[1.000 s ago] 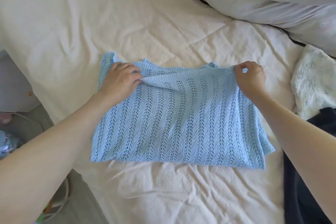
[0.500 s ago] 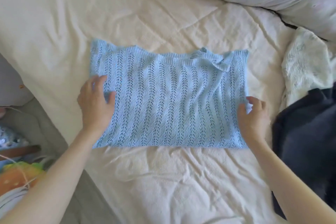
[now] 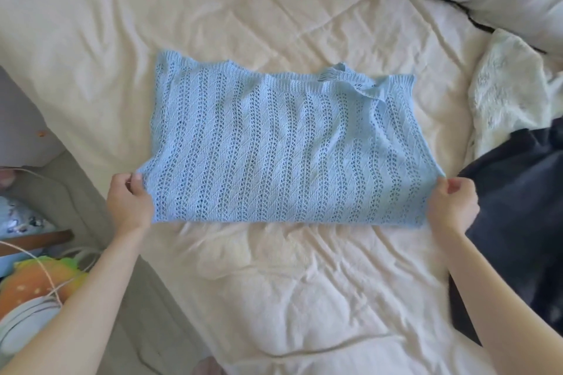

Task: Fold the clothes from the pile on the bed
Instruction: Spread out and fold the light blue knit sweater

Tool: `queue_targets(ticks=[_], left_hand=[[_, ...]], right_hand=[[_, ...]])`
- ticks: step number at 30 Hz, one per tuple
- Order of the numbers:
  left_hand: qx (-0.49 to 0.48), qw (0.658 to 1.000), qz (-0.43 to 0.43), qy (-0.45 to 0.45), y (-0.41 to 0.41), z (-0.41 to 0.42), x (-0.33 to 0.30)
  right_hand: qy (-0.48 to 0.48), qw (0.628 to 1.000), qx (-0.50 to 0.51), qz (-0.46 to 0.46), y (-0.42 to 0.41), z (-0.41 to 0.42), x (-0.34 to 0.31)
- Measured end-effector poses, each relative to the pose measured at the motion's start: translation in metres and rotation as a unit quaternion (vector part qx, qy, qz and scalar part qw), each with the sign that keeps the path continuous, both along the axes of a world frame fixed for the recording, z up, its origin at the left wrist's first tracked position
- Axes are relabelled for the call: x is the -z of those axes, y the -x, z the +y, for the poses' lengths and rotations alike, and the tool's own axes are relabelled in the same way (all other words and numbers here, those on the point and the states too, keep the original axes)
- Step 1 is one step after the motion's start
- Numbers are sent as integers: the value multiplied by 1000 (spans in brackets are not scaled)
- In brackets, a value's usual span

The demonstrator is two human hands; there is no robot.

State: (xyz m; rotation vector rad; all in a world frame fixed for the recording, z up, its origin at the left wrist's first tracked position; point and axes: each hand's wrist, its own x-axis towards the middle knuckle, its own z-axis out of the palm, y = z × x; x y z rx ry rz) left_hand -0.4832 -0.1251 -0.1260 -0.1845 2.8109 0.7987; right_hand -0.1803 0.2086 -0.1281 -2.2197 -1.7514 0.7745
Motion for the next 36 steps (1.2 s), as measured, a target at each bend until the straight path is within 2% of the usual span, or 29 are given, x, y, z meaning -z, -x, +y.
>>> queue_targets(ticks=[3,5,8,11,13,16,18,20,22,25,29,31,33,34,36], left_hand=[[-14,999,-4,33,6,11,-2],[32,997,54,46,11,30,-6],[135,980,131,68,27,70,-14],[184,972,115,85,52,109,-14],[153,981,81,83,71,126,-10],[24,999,12,40,101,141,-3],[-6,1000,2,24,116,143,1],[7,1000,22,-3,123,144,5],[5,999,47,-24,127,144,6],[-60,993,82,-56,137,141,8],[-132,984,97,-66,147,137,10],[-133,986,87,-57,149,134,11],[-96,992,67,-36,148,134,12],[-60,996,60,-19,148,133,13],[36,996,78,30,147,134,13]], right_hand=[[57,998,-1,-35,2,6,3],[73,996,-18,-47,13,13,5],[42,996,-74,-35,38,29,5],[81,979,-185,-7,68,55,10],[106,974,-201,22,90,74,14],[116,981,-120,98,117,98,18],[157,977,-44,135,128,109,20],[167,972,-7,162,133,115,22],[126,974,20,189,131,119,26],[61,971,102,206,122,125,24],[46,960,164,221,114,141,23],[58,971,125,198,114,141,23],[50,987,79,132,118,134,24],[27,995,51,85,121,129,25],[-61,995,-73,-16,126,118,26]])
